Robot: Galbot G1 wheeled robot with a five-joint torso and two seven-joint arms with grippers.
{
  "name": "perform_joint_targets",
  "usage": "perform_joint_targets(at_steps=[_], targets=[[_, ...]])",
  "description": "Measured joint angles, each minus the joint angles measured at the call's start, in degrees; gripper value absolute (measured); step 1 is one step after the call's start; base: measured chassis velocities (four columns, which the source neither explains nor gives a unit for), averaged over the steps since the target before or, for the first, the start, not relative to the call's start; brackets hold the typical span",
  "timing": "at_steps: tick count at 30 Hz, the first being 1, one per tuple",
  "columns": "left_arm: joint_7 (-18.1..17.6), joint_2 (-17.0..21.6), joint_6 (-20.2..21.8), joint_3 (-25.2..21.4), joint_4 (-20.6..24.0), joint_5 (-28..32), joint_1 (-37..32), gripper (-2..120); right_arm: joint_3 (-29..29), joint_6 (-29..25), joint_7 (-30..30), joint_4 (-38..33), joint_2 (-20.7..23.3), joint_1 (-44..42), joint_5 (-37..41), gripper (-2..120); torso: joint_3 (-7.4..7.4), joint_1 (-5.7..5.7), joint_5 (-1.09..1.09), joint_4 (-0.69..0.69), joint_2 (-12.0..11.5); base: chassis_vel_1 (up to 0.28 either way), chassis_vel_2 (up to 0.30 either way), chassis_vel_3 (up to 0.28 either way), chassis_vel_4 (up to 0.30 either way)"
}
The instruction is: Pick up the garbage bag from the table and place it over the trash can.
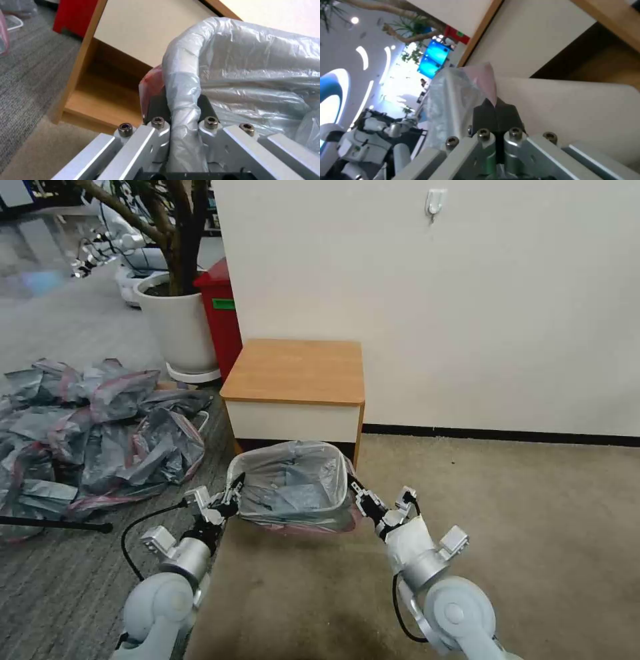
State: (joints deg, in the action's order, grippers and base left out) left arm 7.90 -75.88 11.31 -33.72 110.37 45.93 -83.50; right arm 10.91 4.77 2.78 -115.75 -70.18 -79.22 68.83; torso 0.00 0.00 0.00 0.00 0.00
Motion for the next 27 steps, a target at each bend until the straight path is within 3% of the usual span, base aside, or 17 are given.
perform_joint_targets(at_steps=[27], targets=[[-0.1, -0.6, 1.5, -0.7, 3.6, 0.8, -3.0, 5, -0.9, -2.9, 2.6, 8.3, -2.5, 1.5, -7.7, 0, 0.00, 0.00, 0.00, 0.00, 0.0, 0.000, 0.000, 0.000, 0.000]])
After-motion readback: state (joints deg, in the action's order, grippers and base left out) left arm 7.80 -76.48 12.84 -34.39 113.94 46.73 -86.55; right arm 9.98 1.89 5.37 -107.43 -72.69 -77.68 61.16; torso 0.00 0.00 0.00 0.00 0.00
